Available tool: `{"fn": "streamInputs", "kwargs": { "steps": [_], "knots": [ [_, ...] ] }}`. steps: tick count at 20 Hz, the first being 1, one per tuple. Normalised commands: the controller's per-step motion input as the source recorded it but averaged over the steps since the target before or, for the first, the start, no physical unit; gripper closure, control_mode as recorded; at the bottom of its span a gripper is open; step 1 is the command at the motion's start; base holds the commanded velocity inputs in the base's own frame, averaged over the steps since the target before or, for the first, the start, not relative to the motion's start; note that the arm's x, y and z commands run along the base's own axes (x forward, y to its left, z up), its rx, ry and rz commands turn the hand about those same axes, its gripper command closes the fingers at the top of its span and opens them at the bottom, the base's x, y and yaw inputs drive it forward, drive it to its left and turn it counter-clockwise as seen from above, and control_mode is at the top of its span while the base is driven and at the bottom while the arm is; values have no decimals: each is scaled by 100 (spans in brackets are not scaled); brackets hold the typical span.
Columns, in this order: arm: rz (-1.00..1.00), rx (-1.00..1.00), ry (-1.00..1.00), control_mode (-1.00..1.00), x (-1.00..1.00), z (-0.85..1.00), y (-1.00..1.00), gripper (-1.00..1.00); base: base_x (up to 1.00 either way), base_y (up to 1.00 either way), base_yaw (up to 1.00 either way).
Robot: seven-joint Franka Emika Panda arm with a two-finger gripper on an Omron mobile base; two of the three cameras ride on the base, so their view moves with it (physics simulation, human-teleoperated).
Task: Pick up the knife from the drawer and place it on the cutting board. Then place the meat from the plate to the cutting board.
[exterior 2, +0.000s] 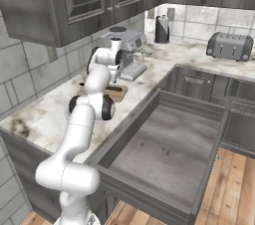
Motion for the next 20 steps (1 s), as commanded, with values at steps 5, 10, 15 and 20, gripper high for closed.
{"fn": "streamInputs", "kwargs": {
  "steps": [5,10,15,20],
  "knots": [
    [0,0,-10,-100,-97,0,0,-100,0,0,0],
    [0,0,-14,-100,-100,-62,-2,-100,0,0,0],
    [2,0,-27,-100,-100,-100,-47,-100,0,0,0],
    [2,5,-35,-100,-100,-47,-48,-100,0,0,0]
  ]
}}
